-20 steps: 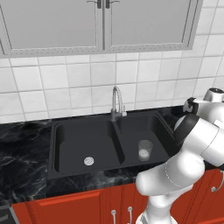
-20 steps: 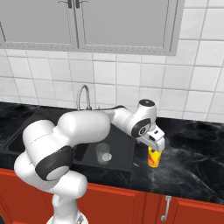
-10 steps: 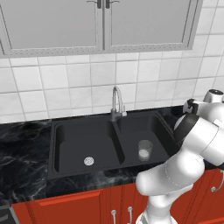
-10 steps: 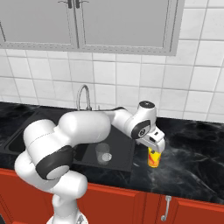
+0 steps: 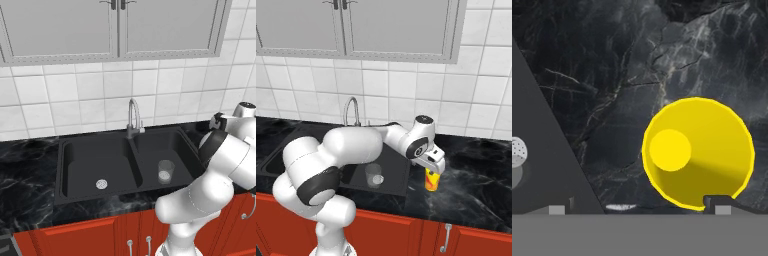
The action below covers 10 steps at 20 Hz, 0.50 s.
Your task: Move any existing items from the left basin to the right basin for drying. Then move the cup from the counter to the left basin of the sink for washing.
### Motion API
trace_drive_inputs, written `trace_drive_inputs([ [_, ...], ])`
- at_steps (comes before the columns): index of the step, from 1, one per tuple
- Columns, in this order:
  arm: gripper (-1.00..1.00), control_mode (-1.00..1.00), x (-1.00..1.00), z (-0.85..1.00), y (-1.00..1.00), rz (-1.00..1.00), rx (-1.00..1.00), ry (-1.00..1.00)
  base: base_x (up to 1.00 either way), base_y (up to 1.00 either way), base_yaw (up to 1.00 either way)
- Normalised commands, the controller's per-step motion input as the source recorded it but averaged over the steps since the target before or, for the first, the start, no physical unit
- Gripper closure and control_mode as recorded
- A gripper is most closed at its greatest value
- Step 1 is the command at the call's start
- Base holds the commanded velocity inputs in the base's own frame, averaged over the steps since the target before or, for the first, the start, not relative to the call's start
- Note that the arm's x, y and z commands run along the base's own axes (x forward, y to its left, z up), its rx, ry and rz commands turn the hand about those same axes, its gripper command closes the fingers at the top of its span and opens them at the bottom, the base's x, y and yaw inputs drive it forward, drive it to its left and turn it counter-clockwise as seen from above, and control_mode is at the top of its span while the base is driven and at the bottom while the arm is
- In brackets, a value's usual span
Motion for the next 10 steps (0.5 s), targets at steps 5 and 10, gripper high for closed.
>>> trace_drive_inputs([
  [5,-1.00,-1.00,0.00,0.05,0.00,0.04,0.00,0.00,0.00,0.00,0.00],
  [10,-1.00,-1.00,0.00,0.06,0.00,0.02,0.00,0.00,0.00,0.00,0.00],
])
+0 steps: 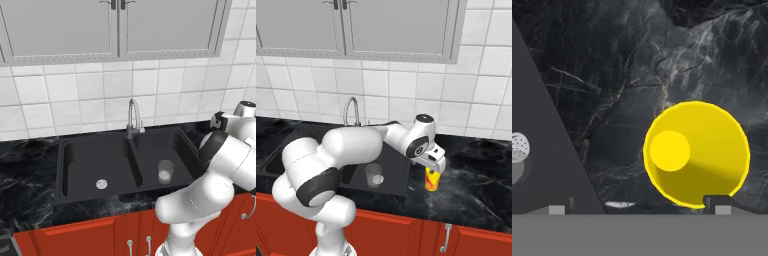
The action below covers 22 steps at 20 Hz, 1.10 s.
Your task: Move any existing items from the left basin to the right basin for drying. Then move the cup from the counter to the left basin of the sink for washing.
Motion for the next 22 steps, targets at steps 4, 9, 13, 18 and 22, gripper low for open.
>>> trace_drive_inputs([
  [4,-1.00,-1.00,0.06,0.01,0.00,0.04,0.00,0.00,0.00,0.00,0.00],
  [9,-1.00,-1.00,0.13,0.00,0.00,0.06,0.00,0.00,0.00,0.00,0.00],
  [13,-1.00,-1.00,0.20,0.00,0.00,0.08,0.00,0.00,0.00,0.00,0.00],
  [18,-1.00,-1.00,0.15,-0.02,-0.04,0.09,0.00,0.01,0.00,0.00,0.00],
  [22,-1.00,-1.00,0.06,-0.08,-0.07,0.07,0.00,0.02,0.00,0.00,0.00],
])
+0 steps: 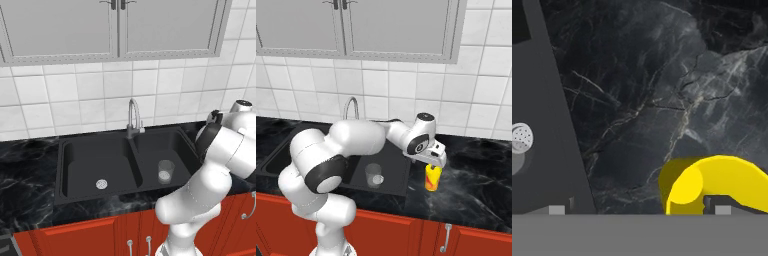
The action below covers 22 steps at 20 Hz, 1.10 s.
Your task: Move any existing items from the left basin to the right basin for drying. Then move the cup from the counter to the left basin of the sink for washing.
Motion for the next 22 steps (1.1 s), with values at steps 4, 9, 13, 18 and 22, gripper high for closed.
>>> trace_drive_inputs([
  [4,-1.00,-1.00,0.00,-0.11,-0.08,0.06,0.00,0.01,0.00,0.00,0.00],
  [9,-1.00,-1.00,0.00,-0.12,-0.03,0.04,0.00,0.02,0.00,0.00,0.00],
  [13,-1.00,-1.00,0.03,-0.13,0.00,0.03,0.00,0.02,0.00,0.00,0.00],
  [18,-1.00,-1.00,0.06,-0.15,0.00,0.04,0.00,0.02,0.00,0.00,0.00],
  [22,-1.00,-1.00,0.05,-0.15,0.00,0.05,0.00,0.02,0.00,0.00,0.00],
])
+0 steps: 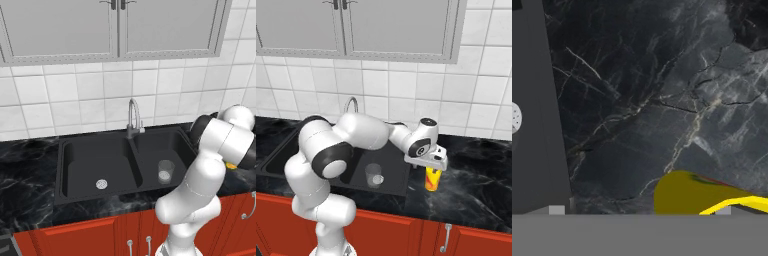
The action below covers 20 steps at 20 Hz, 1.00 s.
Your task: Move any existing items from the left basin to the right basin for drying. Then move the cup from the counter to the left basin of the sink for washing.
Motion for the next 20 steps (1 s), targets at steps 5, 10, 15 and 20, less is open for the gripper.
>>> trace_drive_inputs([
  [5,-1.00,-1.00,0.06,-0.14,0.00,0.05,0.00,0.02,0.00,0.00,0.00],
  [10,1.00,-1.00,0.03,-0.15,0.00,0.06,0.00,0.03,0.00,0.00,0.00],
  [15,1.00,-1.00,0.00,-0.16,0.00,0.03,0.00,0.05,0.00,0.00,0.00],
  [20,1.00,-1.00,-0.02,-0.02,0.00,0.00,0.00,0.02,0.00,0.00,0.00],
])
